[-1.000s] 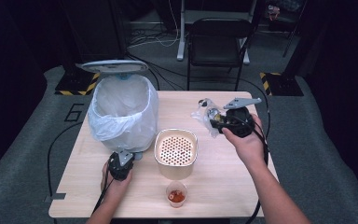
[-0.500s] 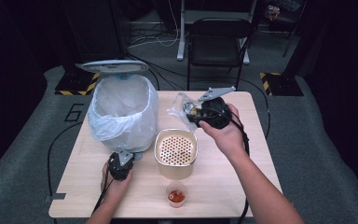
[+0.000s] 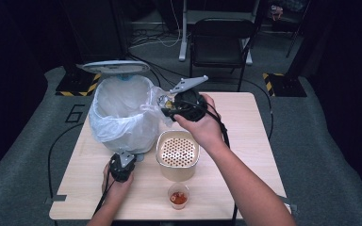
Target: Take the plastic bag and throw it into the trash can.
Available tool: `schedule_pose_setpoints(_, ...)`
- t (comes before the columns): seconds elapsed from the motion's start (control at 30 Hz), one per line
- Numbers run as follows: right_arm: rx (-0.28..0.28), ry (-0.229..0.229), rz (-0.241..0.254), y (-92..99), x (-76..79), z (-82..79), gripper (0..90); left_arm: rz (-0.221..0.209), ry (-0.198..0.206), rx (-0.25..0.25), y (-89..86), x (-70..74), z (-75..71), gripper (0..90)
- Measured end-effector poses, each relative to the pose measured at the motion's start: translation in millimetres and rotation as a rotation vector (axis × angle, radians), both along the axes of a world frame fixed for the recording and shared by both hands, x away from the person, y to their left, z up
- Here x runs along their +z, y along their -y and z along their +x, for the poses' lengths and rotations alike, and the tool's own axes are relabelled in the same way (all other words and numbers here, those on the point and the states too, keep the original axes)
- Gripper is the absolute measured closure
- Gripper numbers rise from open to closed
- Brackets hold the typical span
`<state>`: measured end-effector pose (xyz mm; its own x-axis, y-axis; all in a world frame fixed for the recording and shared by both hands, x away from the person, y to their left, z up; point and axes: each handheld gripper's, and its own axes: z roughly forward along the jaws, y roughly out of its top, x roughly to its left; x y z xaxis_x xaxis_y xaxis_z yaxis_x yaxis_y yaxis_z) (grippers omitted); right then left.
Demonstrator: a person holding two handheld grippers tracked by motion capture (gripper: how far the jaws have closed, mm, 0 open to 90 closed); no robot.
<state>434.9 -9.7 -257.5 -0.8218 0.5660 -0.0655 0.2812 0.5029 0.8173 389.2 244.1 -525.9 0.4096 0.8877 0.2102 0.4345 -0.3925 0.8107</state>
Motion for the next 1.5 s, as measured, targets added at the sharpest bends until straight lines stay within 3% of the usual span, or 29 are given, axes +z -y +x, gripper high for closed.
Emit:
schedule_pose_setpoints(0.33, 0.003, 0.005, -0.008, -29.8, 16.6, 6.3, 69.8, -0.002, -0.008, -0.002, -0.3, 0.5, -0.1, 90.0)
schedule_pose_setpoints(0.5, 0.018, 0.009, -0.019, -45.0, 17.4, 15.4, 69.7, -0.002, -0.009, -0.001, -0.5, 0.5, 0.0, 90.0)
schedule_pose_setpoints(0.87, 0.044, -0.010, 0.001, -83.1, 14.0, 36.8, 69.6, 0.006, -0.005, -0.002, -0.2, 0.5, -0.1, 90.0)
schedule_pose_setpoints(1.03, 0.024, -0.016, 0.007, -95.3, 10.8, 46.3, 69.4, 0.003, -0.006, -0.003, -0.3, 0.4, -0.1, 90.0)
schedule_pose_setpoints(1.3, 0.021, -0.027, -0.025, -112.4, -0.1, 60.5, 69.0, 0.011, -0.004, -0.003, -0.4, 0.5, -0.3, 90.0)
schedule_pose_setpoints(1.5, -0.005, -0.040, -0.002, -121.0, -9.2, 66.7, 68.8, 0.011, -0.012, -0.005, -0.2, 0.7, -0.4, 90.0)
